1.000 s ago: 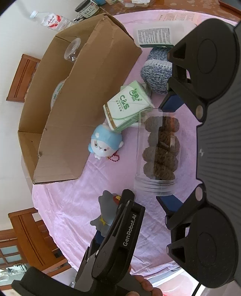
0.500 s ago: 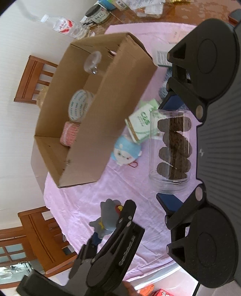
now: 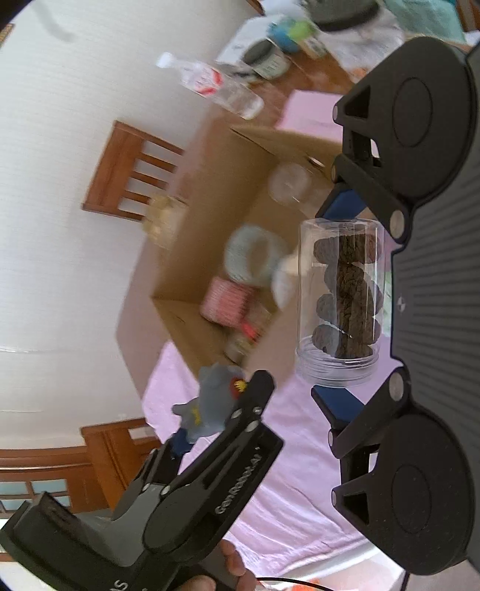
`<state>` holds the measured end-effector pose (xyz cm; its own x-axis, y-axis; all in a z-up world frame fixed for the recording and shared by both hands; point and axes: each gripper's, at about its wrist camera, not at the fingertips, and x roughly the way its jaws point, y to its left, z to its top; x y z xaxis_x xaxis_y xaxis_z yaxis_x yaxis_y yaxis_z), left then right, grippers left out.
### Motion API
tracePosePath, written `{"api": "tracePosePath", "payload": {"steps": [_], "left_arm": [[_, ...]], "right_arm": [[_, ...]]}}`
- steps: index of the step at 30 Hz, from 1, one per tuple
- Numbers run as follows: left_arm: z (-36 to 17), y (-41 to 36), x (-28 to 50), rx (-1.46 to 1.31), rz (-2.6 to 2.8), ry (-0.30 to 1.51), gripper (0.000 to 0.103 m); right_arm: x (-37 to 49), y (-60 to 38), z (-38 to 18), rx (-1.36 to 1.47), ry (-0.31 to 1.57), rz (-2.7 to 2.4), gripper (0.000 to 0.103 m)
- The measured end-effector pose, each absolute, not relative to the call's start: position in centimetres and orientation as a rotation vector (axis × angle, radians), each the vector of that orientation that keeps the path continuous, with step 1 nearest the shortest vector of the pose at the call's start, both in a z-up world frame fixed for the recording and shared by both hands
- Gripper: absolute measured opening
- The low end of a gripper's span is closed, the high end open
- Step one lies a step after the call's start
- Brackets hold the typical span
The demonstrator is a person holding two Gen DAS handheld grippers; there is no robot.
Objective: Organize objects
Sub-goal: 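Carry the cat toy and cookie jar into the box and open both tools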
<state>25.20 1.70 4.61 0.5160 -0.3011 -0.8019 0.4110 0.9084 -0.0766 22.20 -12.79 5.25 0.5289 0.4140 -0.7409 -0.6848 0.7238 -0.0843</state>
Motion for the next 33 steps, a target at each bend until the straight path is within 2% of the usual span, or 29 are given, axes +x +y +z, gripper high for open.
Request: {"api": "tracePosePath", "payload": {"steps": [17, 19, 20, 33], "left_arm": [[4.5, 1.0, 31.4, 0.116, -0.369, 0.938, 0.073], [4.3, 1.0, 31.7, 0.109, -0.363, 0.944, 0.073], [4.2, 0.9, 31.9, 0.106, -0.363, 0.948, 0.073], [3.3, 0.8, 33.1, 0.135, -0.318, 1.0, 0.074]], "right_arm": [[35.8, -13.5, 8.0, -0.353, 0.674, 0.561, 0.094], [37.0, -13.4, 7.9, -0.338, 0.668, 0.544, 0.099], [37.4, -13.4, 7.8, -0.328, 0.668, 0.535, 0.103], [37.1, -14.7, 6.8, -0.33, 0.702, 0.528, 0.103]]}}
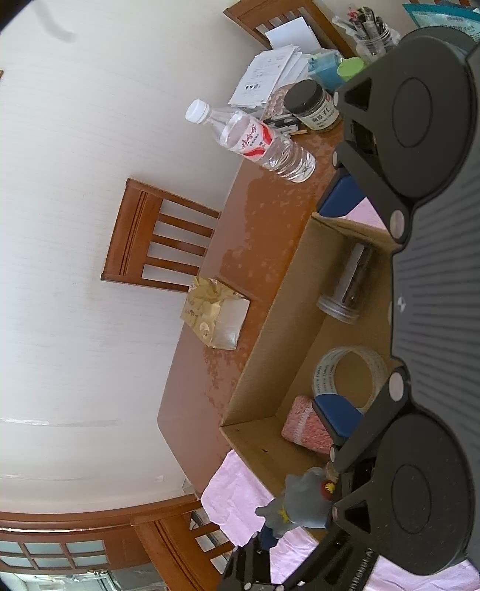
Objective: Organize objects
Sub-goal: 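Carry the cat toy and cookie jar into the box and open both tools, then withdraw both tools from the box toward the toy figure and plastic box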
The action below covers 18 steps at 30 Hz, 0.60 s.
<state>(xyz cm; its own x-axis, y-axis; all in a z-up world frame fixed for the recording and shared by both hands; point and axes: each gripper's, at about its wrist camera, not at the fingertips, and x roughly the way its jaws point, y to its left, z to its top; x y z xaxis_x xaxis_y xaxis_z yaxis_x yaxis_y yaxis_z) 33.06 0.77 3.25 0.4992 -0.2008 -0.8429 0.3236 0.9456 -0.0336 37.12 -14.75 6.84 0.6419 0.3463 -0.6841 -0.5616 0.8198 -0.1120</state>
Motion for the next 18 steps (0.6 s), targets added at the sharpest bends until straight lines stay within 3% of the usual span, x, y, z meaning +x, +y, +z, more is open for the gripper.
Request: {"api": "tracePosePath", "payload": {"steps": [4, 18], "left_arm": [[3.2, 1.2, 32.8, 0.109, -0.286, 1.008, 0.094], [3.6, 1.9, 28.0, 0.096, -0.236, 0.94, 0.1]], "right_arm": [[36.7, -15.2, 7.3, -0.333, 0.694, 0.52, 0.103], [31.2, -16.5, 5.8, -0.322, 0.7, 0.492, 0.103]]}}
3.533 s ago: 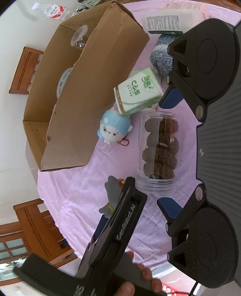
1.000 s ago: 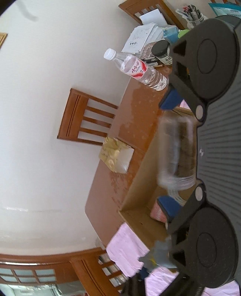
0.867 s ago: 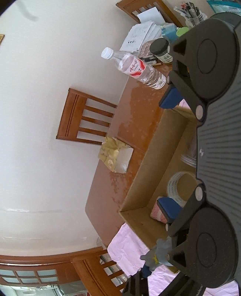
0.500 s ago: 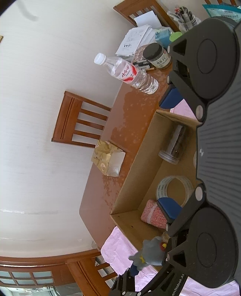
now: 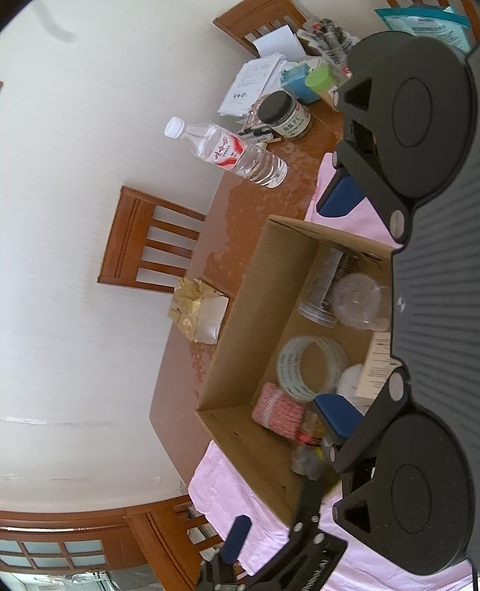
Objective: Organize objects
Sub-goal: 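Withdraw both tools from the box toward the toy figure and plastic box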
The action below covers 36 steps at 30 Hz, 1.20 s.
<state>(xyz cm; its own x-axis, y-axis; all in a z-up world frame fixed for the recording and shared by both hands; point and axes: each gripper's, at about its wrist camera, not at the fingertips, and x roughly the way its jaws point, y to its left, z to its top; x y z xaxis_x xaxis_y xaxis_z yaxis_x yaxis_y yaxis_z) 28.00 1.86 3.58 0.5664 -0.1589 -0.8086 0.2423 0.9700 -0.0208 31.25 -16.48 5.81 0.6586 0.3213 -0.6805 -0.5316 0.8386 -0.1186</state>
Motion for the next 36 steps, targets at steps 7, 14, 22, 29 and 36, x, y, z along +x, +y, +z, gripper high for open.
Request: {"api": "tracePosePath", "payload": {"steps": [7, 14, 22, 29, 36], "left_arm": [[3.0, 2.1, 25.2, 0.075, -0.233, 0.92, 0.101], [1.8, 2.3, 23.2, 0.083, -0.218, 0.888, 0.101], [-0.5, 2.0, 20.3, 0.153, -0.25, 0.864, 0.101], [-2.7, 1.8, 18.1, 0.157, -0.35, 0.908, 0.101], [-4.3, 0.9, 16.9, 0.184, -0.351, 0.943, 0.101]], "right_arm": [[27.5, -17.1, 3.9, -0.297, 0.749, 0.471, 0.103], [25.0, -17.5, 2.4, -0.252, 0.758, 0.422, 0.103], [21.1, -17.9, -0.4, -0.177, 0.772, 0.3, 0.103], [17.9, -18.6, -3.0, -0.098, 0.86, 0.138, 0.103], [16.1, -20.2, -3.9, -0.062, 0.892, 0.059, 0.103]]}}
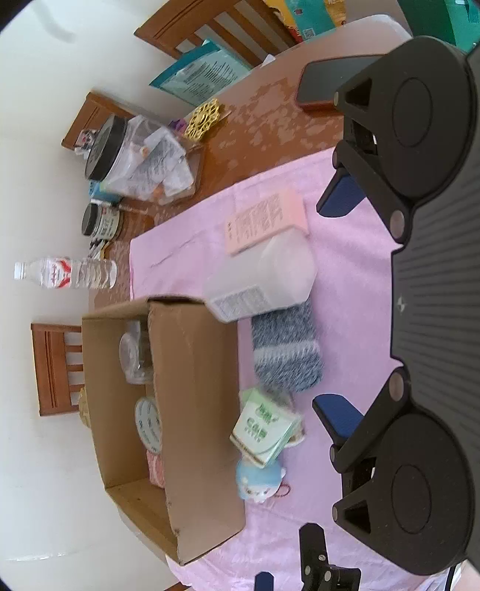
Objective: Organize objects
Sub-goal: 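Withdraw both tools from the box toward the toy figure and plastic box, then grasp the blue-white toy figure with the left tool while the right tool grasps the white plastic box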
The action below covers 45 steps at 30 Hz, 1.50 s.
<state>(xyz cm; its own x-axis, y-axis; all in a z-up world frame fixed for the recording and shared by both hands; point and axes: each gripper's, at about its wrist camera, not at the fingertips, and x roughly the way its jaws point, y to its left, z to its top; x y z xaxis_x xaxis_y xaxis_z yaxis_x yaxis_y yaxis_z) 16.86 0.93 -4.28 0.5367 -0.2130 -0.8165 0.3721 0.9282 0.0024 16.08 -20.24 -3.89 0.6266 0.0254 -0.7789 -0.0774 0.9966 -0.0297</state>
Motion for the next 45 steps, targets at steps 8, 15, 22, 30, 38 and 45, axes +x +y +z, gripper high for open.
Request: {"api": "tracePosePath", "payload": {"steps": [8, 15, 22, 30, 38, 45], "left_arm": [[-4.2, -0.8, 16.7, 0.091, -0.203, 0.952, 0.101], [-4.9, -3.4, 16.5, 0.004, -0.063, 0.965, 0.101], [-4.8, -5.0, 16.2, -0.015, 0.0, 0.97, 0.101], [-4.8, -5.1, 16.2, -0.014, 0.027, 0.98, 0.101], [-4.9, -4.3, 16.6, 0.0, 0.012, 0.985, 0.101], [-5.0, -3.3, 17.6, 0.038, -0.034, 0.988, 0.101]], "right_arm": [[18.5, -24.2, -4.4, -0.07, 0.884, 0.123, 0.103], [22.3, -27.6, -3.9, -0.123, 0.859, 0.257, 0.103], [27.7, -28.8, -4.0, -0.204, 0.842, 0.346, 0.103], [33.3, -27.5, -5.9, -0.229, 0.882, 0.402, 0.103], [32.4, -26.7, -6.4, -0.268, 0.908, 0.432, 0.103], [28.9, -25.9, -6.4, -0.298, 0.938, 0.455, 0.103]]}}
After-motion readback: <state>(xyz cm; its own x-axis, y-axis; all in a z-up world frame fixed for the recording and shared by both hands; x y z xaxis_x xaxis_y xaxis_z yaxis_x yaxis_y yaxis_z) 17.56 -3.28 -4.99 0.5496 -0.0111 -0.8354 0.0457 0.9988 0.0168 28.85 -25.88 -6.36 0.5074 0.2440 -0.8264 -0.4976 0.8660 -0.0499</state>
